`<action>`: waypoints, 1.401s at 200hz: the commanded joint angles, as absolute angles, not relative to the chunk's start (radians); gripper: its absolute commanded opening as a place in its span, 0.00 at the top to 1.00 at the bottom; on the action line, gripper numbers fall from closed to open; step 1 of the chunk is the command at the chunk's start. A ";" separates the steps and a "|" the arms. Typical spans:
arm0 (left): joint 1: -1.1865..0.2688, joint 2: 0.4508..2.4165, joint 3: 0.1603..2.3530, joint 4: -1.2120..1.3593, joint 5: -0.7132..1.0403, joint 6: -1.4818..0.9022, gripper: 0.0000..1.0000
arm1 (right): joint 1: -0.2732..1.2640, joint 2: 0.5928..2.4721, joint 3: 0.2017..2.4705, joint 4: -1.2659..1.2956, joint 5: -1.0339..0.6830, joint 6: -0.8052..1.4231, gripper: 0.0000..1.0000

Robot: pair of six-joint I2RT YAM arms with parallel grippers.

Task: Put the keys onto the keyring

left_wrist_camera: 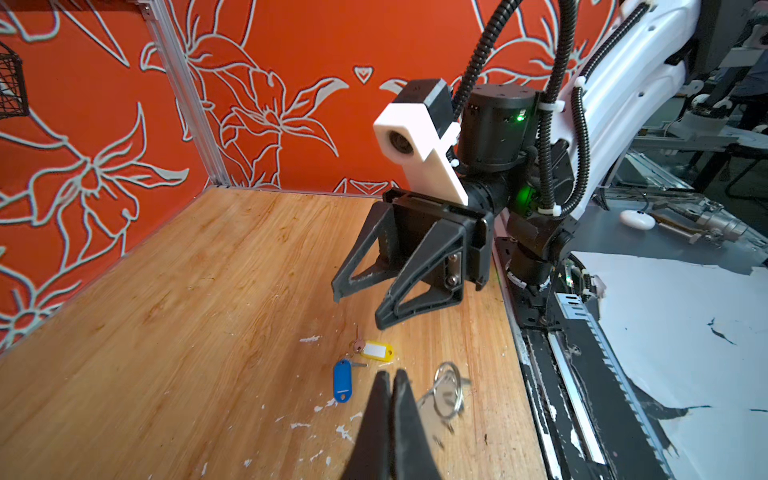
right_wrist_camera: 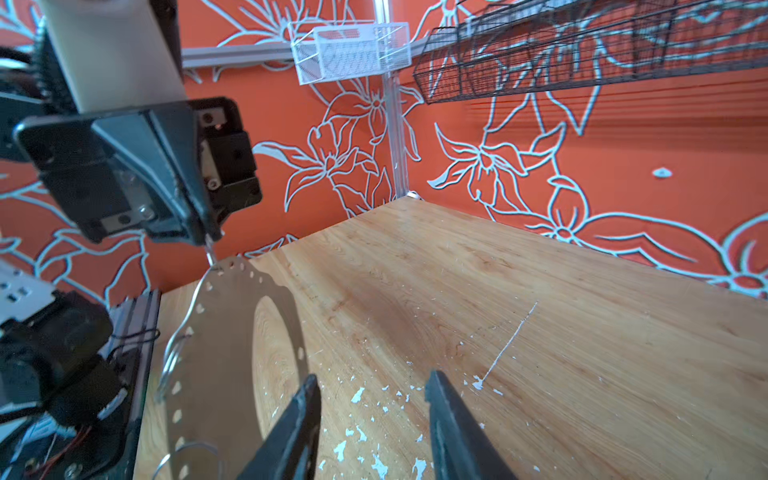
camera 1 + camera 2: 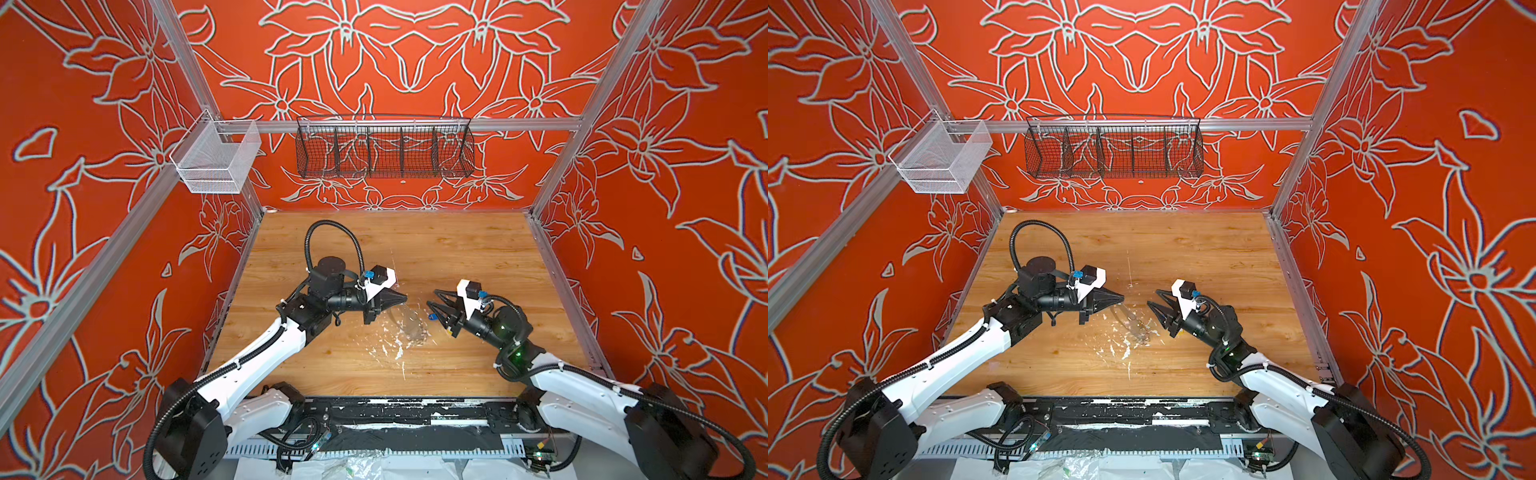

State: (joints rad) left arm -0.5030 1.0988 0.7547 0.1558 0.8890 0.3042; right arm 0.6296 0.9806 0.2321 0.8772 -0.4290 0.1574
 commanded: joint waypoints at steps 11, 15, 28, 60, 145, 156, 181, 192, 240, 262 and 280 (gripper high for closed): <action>-0.514 1.085 0.711 0.333 0.931 0.243 1.00 | 0.693 0.994 0.251 0.922 -0.486 0.107 0.59; -0.514 1.085 0.702 0.349 0.936 0.239 1.00 | 0.703 0.997 0.253 0.923 -0.473 0.105 0.59; -0.518 1.089 0.676 0.410 0.965 0.229 1.00 | 0.730 1.015 0.278 0.901 -0.430 0.103 0.63; -0.524 1.119 0.613 0.559 1.007 0.229 1.00 | 0.794 1.087 0.295 0.963 -0.436 0.111 0.67; -0.532 1.106 0.519 0.729 1.055 0.251 1.00 | 0.872 1.094 0.282 0.993 -0.374 0.089 0.68; -0.533 1.119 0.516 0.755 1.054 0.245 1.00 | 0.880 1.093 0.282 0.993 -0.366 0.088 0.68; -0.533 1.161 0.520 0.825 1.074 0.236 1.00 | 0.893 1.088 0.278 0.988 -0.345 0.084 0.68; -0.533 1.187 0.535 0.834 1.082 0.235 1.00 | 0.897 1.082 0.273 0.988 -0.338 0.081 0.68; -0.532 1.264 0.582 0.888 1.082 0.205 1.00 | 0.900 1.021 0.240 0.945 -0.213 0.038 0.69; -0.532 1.299 0.601 0.931 1.079 0.151 1.00 | 0.900 1.008 0.232 0.940 -0.186 0.030 0.69; -0.535 1.313 0.601 0.965 1.045 0.113 1.00 | 0.900 1.000 0.227 0.943 -0.193 0.033 0.69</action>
State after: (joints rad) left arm -0.5297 1.2938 0.5762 0.8566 1.0828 0.1761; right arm 0.8860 1.0199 0.2443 0.9283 -0.1967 0.0624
